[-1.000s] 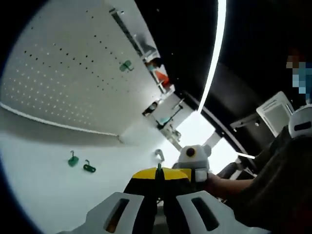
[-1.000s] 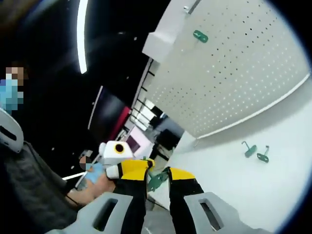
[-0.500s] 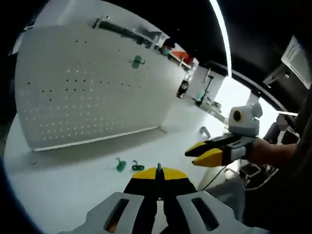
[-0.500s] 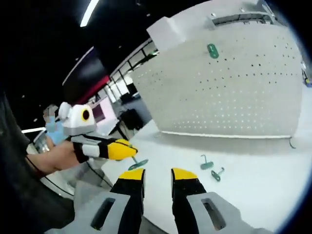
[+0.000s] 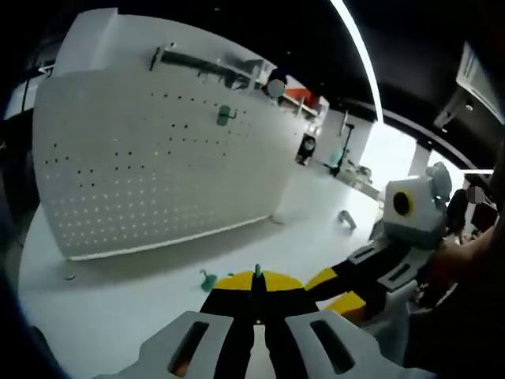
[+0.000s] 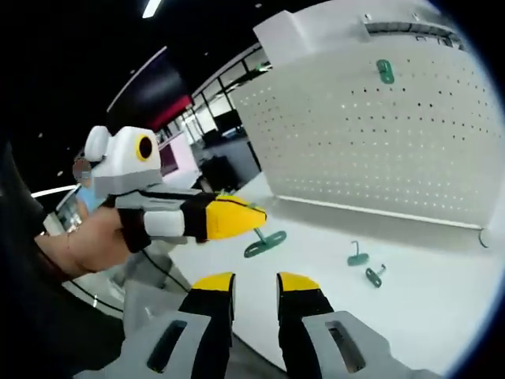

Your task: Insert the hook assembly into the mounting plate slot until the hook locks in place.

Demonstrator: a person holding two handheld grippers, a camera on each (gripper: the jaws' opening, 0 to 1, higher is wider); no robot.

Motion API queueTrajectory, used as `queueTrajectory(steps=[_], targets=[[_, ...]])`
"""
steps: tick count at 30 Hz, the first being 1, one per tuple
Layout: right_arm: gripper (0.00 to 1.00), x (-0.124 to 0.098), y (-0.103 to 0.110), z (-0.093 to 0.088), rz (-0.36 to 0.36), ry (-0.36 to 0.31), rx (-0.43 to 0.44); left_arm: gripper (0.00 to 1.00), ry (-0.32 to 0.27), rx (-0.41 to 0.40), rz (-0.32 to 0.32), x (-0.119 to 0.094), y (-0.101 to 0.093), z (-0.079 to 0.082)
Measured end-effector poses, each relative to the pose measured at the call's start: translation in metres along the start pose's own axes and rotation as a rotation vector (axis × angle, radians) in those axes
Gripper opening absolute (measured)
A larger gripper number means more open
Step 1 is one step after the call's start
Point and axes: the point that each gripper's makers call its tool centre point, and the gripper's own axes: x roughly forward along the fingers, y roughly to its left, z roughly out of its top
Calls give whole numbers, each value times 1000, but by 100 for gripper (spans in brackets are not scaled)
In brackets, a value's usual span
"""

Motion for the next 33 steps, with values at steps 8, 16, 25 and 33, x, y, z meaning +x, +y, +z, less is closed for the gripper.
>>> queueTrajectory(steps=[8, 16, 25, 33], targets=[[20, 5, -6, 10, -7, -42, 79, 1, -52, -42, -18, 2, -10, 8], [19, 1, -13, 25, -27, -132, 206, 1, -109, -55, -4, -1, -13, 17], [4, -1, -7, 31, -14, -175, 247, 2, -148, -46, 11, -1, -17, 22], [0, -7, -15, 35, -40, -211, 274, 2, -153, -43, 4, -2, -19, 20]])
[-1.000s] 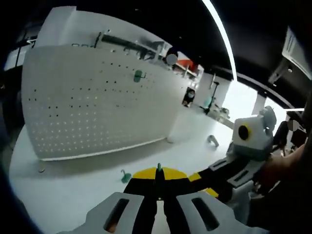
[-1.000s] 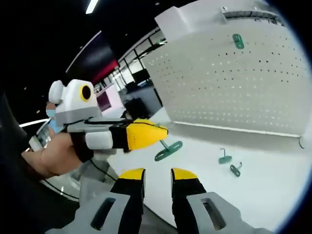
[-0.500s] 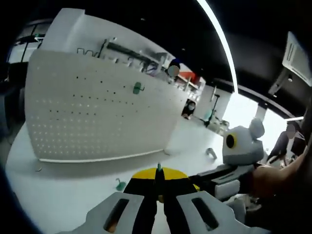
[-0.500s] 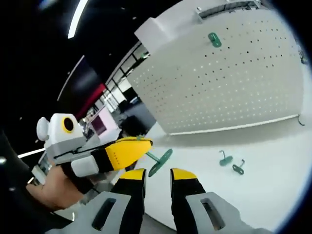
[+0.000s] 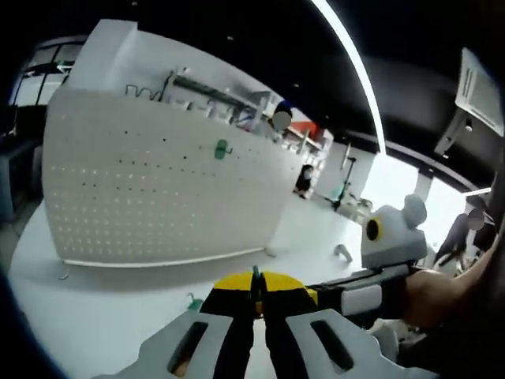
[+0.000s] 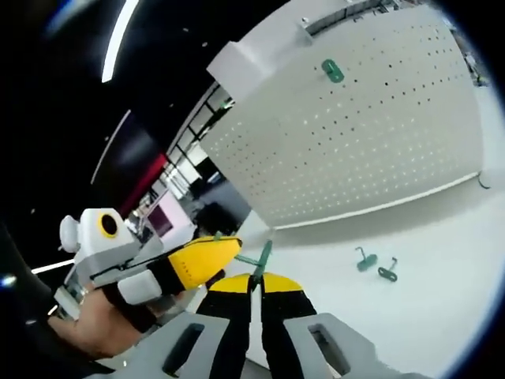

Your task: Insert the hook assembly into the mounting plate slot until the hook locks in place.

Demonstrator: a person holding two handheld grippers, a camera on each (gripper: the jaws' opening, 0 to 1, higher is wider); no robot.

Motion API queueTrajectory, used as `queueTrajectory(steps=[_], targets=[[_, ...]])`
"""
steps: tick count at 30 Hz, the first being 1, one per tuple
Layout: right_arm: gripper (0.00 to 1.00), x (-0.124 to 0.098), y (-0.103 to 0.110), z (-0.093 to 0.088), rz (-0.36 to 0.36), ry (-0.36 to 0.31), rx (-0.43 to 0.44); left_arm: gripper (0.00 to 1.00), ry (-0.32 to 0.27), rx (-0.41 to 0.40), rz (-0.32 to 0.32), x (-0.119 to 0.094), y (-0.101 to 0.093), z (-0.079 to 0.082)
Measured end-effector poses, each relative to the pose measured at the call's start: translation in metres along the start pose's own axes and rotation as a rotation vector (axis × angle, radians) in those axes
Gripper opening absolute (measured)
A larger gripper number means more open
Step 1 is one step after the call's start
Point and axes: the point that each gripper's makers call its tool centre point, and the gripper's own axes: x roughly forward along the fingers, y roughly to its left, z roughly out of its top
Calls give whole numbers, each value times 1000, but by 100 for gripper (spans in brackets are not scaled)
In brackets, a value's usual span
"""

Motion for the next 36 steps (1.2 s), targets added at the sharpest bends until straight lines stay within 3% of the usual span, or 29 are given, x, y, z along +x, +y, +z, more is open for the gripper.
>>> queueTrajectory(steps=[4, 16, 22, 27, 32, 36], targets=[[0, 0, -5, -4, -16, 37, -26, 3, 27, 22, -9, 2, -4, -8], [0, -4, -11, -1, -20, 31, -51, 6, 35, 36, -75, 0, -10, -8], [0, -7, -18, 1, -29, 31, -53, 28, 47, 47, -122, -1, -15, -12], [0, -10, -28, -2, -51, 59, -92, 31, 85, 31, -127, -7, -10, -24], [0, -16, -35, -1, -66, 61, -99, 43, 111, 14, -114, -15, 1, -32], [0, -19, -35, -5, -48, 99, -130, 64, 117, 11, -97, -20, 11, -33]])
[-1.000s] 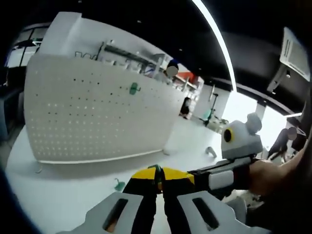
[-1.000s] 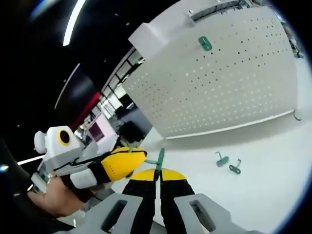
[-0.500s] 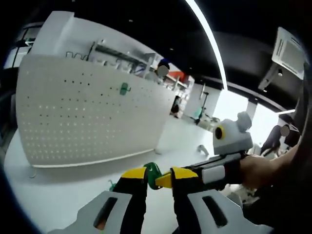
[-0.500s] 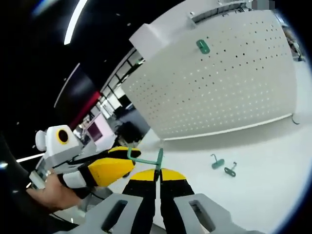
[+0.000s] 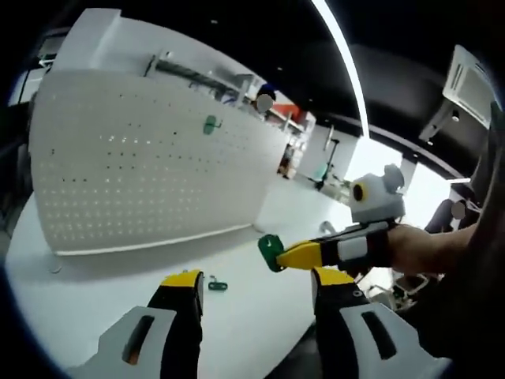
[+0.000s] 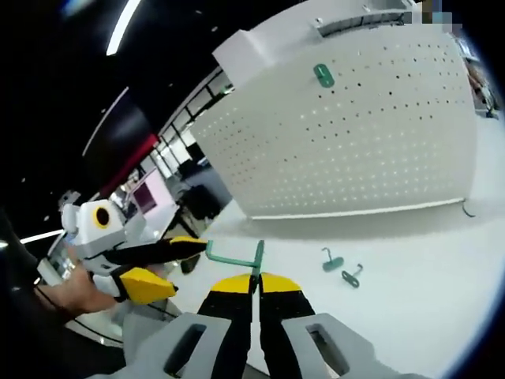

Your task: Insert the hook assembly into the mounting plate slot until the hook locks in place.

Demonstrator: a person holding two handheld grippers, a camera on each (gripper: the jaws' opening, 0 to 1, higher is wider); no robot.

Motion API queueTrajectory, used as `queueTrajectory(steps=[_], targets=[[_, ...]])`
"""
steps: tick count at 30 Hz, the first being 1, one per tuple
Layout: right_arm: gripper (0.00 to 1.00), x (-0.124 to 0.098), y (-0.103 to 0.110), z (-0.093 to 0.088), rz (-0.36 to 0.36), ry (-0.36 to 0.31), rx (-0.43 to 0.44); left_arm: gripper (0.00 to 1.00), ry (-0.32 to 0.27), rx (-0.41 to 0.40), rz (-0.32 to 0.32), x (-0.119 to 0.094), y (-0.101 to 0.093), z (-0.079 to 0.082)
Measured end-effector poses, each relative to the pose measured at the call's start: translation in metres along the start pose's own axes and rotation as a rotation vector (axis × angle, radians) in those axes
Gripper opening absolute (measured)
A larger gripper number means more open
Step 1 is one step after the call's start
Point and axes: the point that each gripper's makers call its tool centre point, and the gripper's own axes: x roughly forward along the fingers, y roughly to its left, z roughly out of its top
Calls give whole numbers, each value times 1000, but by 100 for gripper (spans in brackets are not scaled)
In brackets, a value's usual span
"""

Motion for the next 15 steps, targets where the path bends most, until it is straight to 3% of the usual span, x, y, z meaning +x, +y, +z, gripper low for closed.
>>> queueTrajectory(steps=[4, 8, 11, 15], targets=[[0, -4, -1, -3, 5, 22, -41, 84, 22, -40, -9, -4, 6, -5], [0, -9, 1, -4, 32, 19, -46, 89, 39, -66, -25, -7, 9, -9], [0, -12, 5, -4, 63, 16, -30, 99, 51, -157, -41, -7, 11, -14], [0, -15, 7, -7, 93, 21, -18, 93, 62, -166, -46, -10, 16, -19]])
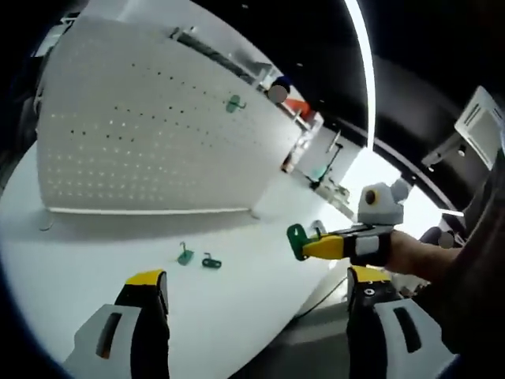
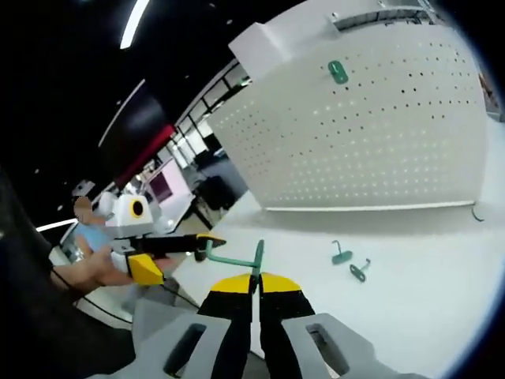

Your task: Insert the hook assembly into the mounting plate slot until the hook locks in place.

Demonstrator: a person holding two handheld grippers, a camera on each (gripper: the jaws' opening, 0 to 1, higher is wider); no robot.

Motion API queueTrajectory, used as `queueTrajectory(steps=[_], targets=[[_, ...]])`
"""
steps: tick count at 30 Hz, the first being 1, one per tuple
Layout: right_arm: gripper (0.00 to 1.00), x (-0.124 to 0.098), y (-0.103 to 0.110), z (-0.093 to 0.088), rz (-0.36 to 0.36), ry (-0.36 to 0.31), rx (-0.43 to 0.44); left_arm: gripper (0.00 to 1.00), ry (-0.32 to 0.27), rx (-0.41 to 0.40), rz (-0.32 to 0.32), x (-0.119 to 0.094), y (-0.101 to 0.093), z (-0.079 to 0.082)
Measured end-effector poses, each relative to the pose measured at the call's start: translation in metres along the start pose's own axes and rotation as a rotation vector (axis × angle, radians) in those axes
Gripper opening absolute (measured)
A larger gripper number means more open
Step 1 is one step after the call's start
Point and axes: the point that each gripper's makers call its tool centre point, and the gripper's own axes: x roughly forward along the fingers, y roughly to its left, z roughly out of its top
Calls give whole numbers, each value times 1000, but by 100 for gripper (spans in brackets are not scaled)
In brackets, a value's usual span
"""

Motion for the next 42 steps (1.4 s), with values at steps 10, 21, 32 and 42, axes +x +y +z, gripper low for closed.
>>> queueTrajectory(steps=[10, 21, 32, 42], targets=[[0, -8, 9, 3, 86, -23, 1, 64, -82, -23, -33, -7, 0, 18], [0, -6, 44, 4, 263, -13, -40, 35, -75, -77, -216, 0, -30, 18], [0, -7, 76, 1, 431, -10, -8, 22, -69, -170, -428, -5, -69, 21], [0, -14, 90, 7, 519, -59, 55, 11, -92, -233, -526, -8, -83, 28]])
